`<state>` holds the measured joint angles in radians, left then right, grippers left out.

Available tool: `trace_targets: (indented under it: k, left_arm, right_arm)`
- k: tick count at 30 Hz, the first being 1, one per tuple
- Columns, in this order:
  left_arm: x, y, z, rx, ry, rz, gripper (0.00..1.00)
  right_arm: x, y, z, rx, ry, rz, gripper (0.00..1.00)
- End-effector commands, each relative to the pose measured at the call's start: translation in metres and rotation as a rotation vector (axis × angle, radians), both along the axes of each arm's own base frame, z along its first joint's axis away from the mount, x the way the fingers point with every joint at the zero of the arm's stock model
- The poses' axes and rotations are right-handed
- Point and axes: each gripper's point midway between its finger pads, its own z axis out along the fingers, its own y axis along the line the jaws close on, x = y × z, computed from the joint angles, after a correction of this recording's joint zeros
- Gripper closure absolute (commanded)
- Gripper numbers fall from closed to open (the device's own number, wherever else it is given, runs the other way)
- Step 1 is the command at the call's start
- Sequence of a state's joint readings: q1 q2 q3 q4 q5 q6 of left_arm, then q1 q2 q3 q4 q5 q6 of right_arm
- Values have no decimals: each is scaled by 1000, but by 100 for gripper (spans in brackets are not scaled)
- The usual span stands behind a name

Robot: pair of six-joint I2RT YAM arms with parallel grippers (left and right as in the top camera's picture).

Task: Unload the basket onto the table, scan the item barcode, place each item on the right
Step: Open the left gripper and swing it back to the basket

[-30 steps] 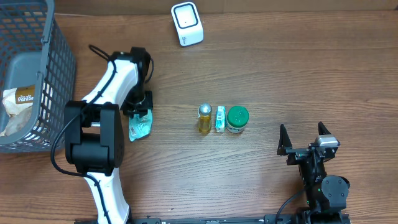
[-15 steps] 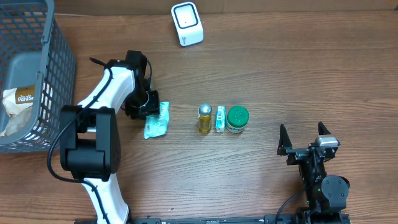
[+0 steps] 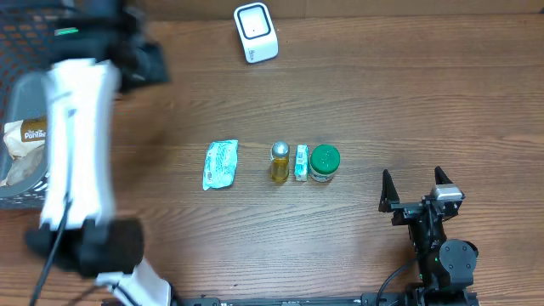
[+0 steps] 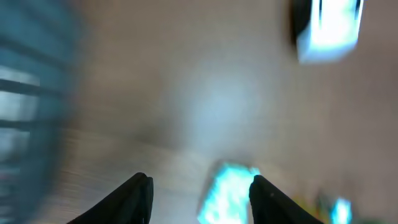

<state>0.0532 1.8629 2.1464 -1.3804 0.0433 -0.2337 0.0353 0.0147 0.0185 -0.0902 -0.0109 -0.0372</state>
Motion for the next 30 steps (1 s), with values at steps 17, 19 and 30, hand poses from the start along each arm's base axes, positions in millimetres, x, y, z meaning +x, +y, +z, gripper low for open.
trace_targets:
  k: [17, 19, 30]
  left_arm:
    - [-117, 279, 2, 370, 108, 666, 0]
    - [-113, 281, -29, 298, 152, 599, 0]
    - [-129, 283, -148, 63, 401, 524, 0]
  right_arm:
    - [0, 2, -1, 3, -7, 7, 0]
    - [0, 2, -1, 3, -7, 7, 0]
    - [0, 2, -1, 3, -7, 7, 0]
